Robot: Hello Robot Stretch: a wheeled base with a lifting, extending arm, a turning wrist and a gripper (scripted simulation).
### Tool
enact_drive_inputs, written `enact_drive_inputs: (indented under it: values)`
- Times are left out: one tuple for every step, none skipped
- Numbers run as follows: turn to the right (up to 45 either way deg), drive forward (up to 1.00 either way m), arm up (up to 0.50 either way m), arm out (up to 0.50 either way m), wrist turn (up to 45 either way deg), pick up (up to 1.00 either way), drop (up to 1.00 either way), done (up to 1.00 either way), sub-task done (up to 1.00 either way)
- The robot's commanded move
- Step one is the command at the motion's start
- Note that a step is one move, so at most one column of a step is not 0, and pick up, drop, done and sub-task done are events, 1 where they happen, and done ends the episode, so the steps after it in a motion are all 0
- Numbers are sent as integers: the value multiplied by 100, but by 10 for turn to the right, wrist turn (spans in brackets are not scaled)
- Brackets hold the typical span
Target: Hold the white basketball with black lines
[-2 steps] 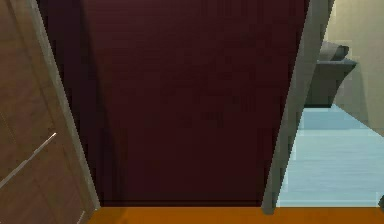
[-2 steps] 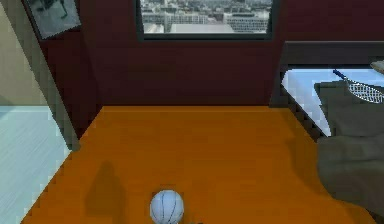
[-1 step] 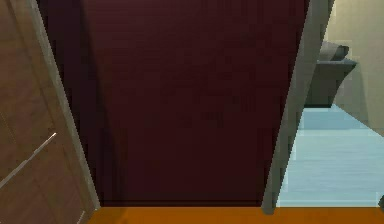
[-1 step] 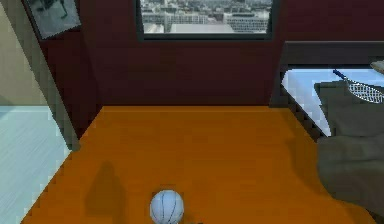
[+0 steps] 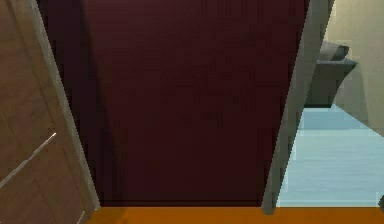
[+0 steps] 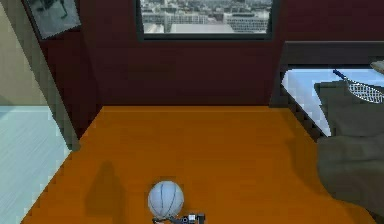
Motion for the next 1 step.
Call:
enact_drive_inputs:
  values:
    - [0,0,0,0,0,0,0,100,0]
